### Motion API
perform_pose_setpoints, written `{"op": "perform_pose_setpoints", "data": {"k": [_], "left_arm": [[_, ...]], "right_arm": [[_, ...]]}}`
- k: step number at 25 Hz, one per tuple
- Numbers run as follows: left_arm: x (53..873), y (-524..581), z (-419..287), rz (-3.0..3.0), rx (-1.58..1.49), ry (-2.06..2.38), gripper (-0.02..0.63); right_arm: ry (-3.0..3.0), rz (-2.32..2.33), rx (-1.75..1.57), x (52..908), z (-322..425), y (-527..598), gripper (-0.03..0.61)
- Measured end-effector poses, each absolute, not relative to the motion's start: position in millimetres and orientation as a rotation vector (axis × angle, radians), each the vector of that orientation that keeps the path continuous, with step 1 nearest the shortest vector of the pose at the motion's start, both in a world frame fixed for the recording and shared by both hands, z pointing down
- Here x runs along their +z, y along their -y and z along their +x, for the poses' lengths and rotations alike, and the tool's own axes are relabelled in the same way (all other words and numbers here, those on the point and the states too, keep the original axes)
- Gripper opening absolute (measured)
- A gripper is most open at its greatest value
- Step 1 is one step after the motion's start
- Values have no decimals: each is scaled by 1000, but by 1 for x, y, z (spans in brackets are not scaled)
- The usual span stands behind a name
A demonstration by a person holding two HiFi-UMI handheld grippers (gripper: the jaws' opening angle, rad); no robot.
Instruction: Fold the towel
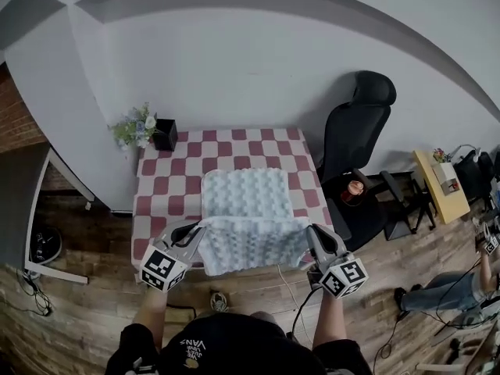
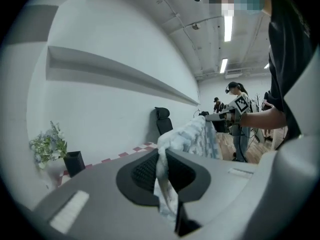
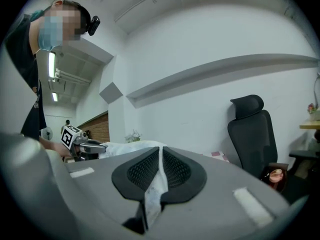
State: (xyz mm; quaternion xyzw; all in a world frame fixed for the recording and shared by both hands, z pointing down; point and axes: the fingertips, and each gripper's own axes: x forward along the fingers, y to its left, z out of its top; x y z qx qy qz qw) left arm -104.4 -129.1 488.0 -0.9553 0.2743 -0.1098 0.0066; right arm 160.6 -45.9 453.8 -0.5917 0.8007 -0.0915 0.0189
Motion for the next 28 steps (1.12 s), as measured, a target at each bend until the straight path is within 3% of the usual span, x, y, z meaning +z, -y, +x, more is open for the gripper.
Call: {"op": "perform_pose_setpoints", "data": {"k": [12,28], "left_arm": [[524,211,-86,-3057,-434,-811,21],[602,327,-47,-3050,-744,-1020,21]], "right_arm": [[-2524,-1955,-292,480,180,138,26],[-2704,-1840,-559,572,225,276,26]]}}
